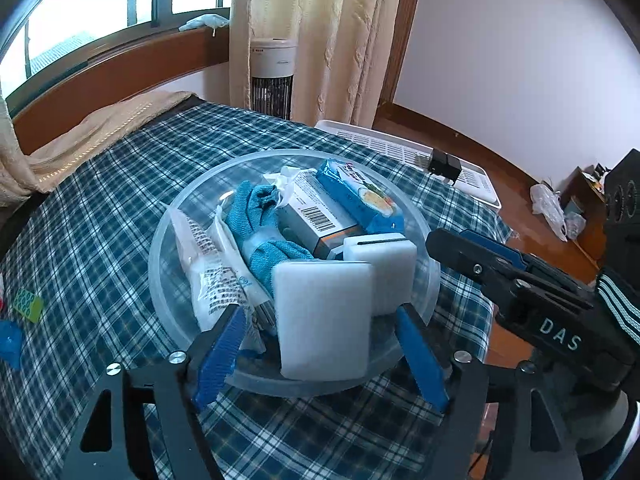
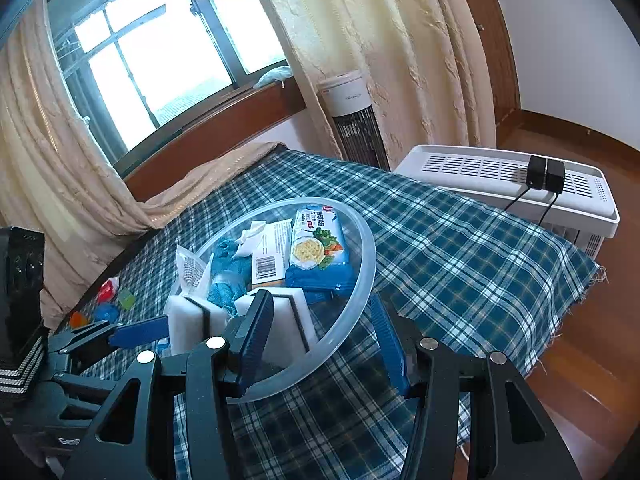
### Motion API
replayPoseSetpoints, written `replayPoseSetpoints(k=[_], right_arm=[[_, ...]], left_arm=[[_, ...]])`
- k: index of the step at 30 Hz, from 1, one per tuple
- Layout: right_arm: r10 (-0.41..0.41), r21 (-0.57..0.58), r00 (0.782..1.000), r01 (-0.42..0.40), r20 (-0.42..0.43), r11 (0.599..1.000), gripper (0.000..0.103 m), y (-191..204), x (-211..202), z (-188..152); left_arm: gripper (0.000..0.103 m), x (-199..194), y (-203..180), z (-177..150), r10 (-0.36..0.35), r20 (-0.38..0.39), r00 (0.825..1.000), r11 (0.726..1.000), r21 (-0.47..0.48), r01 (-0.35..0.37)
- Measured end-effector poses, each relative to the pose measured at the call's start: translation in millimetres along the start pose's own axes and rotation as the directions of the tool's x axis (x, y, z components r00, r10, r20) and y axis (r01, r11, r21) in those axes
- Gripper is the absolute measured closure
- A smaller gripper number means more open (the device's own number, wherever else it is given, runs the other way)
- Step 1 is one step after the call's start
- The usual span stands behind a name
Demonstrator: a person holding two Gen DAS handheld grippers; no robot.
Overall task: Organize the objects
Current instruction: 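Lower both sponges into the clear bowl and open both grippers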
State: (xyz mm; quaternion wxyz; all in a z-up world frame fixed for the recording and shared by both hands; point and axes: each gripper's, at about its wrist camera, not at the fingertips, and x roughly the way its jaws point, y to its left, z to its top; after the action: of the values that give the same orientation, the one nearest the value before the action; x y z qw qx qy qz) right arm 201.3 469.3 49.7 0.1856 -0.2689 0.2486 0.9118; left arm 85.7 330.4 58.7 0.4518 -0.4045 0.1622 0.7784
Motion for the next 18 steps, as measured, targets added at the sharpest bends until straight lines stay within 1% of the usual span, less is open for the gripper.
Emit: replayPoseSetpoints(k=[5, 8, 14, 18], right_arm=[[0.003, -0.003, 1.0, -0.003, -0.001, 1.0, 0.05, 2, 0, -1], [0.005, -0.005, 1.0, -0.005, -0.004, 1.0, 0.05, 5, 0, -2], [0.006, -0.008, 1.0, -0.006, -0.004, 1.0, 0.05, 9, -1, -3], [0.008, -0.01, 1.0, -0.009, -0.01, 1.0, 0.05, 13, 0, -3]], left_arm=[[0.015, -10, 5, -5, 0.033, 0.022, 0.999, 0.999, -0.002, -0.033], [0.013, -16, 9, -7, 0.039, 0.034, 0.999, 0.999, -0.015, -0.039], [0.013, -20, 16, -10, 0.076, 0.049, 0.996, 0.997, -0.027, -0.074], [0.013, -14, 21, -12, 0.087, 0.037, 0.996, 0.996, -0.034, -0.086]])
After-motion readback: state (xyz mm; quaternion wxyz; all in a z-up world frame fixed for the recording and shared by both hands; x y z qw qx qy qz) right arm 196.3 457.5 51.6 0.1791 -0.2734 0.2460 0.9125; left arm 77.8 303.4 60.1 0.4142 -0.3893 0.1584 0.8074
